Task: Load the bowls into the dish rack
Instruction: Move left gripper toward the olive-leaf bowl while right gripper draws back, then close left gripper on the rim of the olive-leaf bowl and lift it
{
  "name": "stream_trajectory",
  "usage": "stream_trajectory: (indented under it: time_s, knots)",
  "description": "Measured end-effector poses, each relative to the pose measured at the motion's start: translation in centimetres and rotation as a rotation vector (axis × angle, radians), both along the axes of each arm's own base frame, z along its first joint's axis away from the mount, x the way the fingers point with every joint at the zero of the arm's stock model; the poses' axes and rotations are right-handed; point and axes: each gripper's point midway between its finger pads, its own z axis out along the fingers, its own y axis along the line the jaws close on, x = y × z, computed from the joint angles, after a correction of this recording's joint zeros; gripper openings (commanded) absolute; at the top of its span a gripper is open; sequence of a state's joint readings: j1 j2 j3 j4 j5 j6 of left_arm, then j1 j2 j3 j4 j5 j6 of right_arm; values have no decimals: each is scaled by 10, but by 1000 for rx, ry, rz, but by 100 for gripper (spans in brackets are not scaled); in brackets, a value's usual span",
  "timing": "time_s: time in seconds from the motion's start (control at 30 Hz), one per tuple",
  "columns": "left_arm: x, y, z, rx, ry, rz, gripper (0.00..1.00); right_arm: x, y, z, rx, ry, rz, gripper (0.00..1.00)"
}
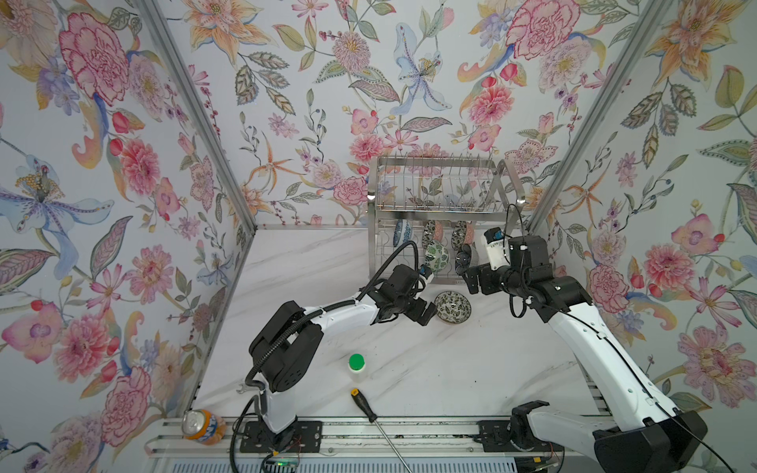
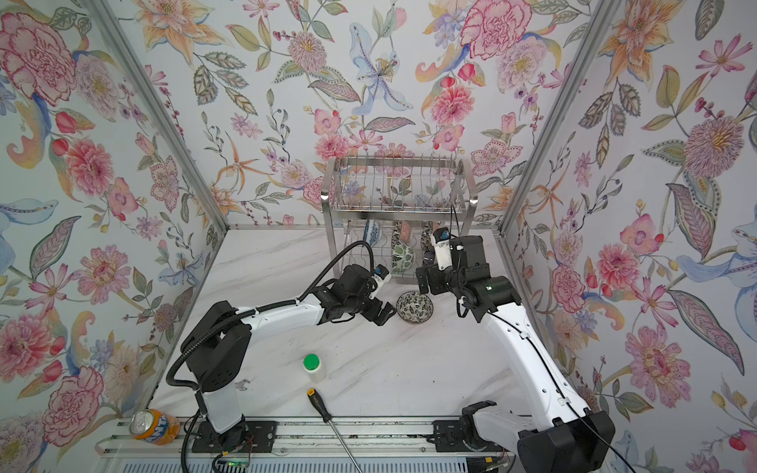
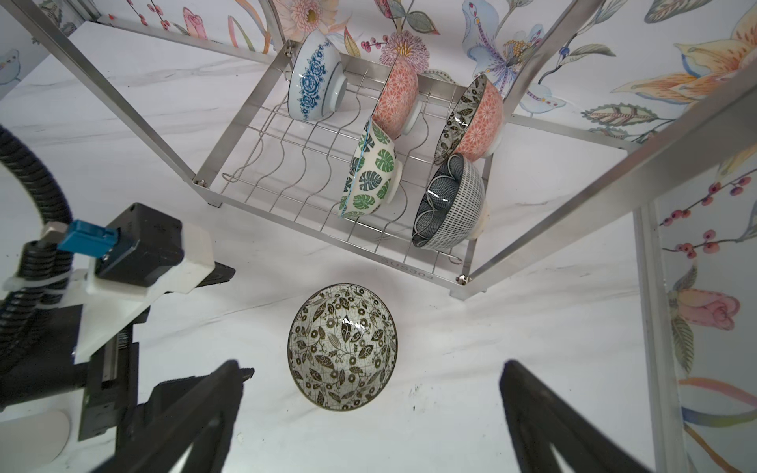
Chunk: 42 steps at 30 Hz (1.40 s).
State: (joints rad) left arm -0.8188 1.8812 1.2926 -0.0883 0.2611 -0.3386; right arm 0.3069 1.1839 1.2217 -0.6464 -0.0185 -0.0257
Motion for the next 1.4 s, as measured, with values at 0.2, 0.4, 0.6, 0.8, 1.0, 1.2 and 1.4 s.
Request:
stream_trajectory:
  time_s: [0.2,0.4,0.6,0.8,1.0,1.2,1.4]
  knots:
    - [8,-23,-14,-30,61,0,99,-2,-1,-8,-8,17,2,99]
    - [14,-40,-28,-52,113,7,99,-2,-1,-8,-8,11,4,99]
    - [21,-49,-43,-53,143,22,95,-5,-1,-8,-5,-3,5,99]
    - [32,-63,-46,-67,144,32,77,-5,-1,-13,-7,3,5,99]
    - [41,-72,-36,-83,126,29,58,-4,-1,-15,-10,2,7,99]
    - [41,-71,-44,-58,134,27,49,-5,-1,-16,-10,5,7,99]
    - [44,-60,-61,28,125,45,41,-5,-1,-15,-9,-1,7,100]
